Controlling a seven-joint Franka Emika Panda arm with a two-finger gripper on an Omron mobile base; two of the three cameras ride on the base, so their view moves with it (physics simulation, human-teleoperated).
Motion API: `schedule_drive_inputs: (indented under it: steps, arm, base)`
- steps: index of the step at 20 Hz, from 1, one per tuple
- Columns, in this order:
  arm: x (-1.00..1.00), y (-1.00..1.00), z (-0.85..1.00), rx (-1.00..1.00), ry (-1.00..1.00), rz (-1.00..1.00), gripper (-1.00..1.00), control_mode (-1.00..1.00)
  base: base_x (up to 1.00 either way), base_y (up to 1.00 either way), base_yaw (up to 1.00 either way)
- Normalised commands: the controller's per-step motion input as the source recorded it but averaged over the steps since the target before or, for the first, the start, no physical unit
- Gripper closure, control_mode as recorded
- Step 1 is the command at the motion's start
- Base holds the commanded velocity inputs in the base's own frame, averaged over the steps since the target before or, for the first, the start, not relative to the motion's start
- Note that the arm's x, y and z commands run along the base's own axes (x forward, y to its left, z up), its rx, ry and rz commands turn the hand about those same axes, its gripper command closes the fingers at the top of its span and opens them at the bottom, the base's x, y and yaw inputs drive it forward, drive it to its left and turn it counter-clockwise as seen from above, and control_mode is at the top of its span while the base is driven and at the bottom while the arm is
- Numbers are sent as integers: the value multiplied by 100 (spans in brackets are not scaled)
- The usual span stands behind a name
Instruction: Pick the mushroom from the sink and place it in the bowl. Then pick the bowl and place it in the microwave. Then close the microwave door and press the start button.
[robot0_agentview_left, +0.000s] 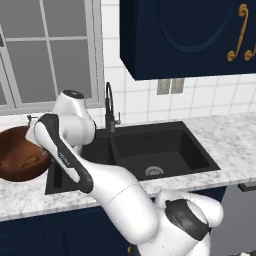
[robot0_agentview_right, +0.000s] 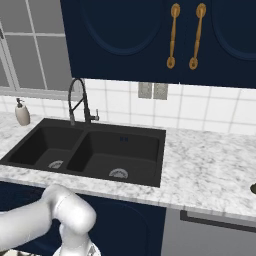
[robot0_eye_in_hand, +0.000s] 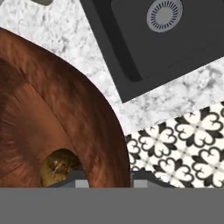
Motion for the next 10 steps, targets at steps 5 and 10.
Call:
schedule_drive_inputs:
  steps: [5, 10]
  arm:
    - [-20, -94, 84, 0, -17, -1, 100, -100]
    - [-9, -89, 31, 6, 0, -5, 100, -100]
  base:
    - [0, 0, 0]
    - [0, 0, 0]
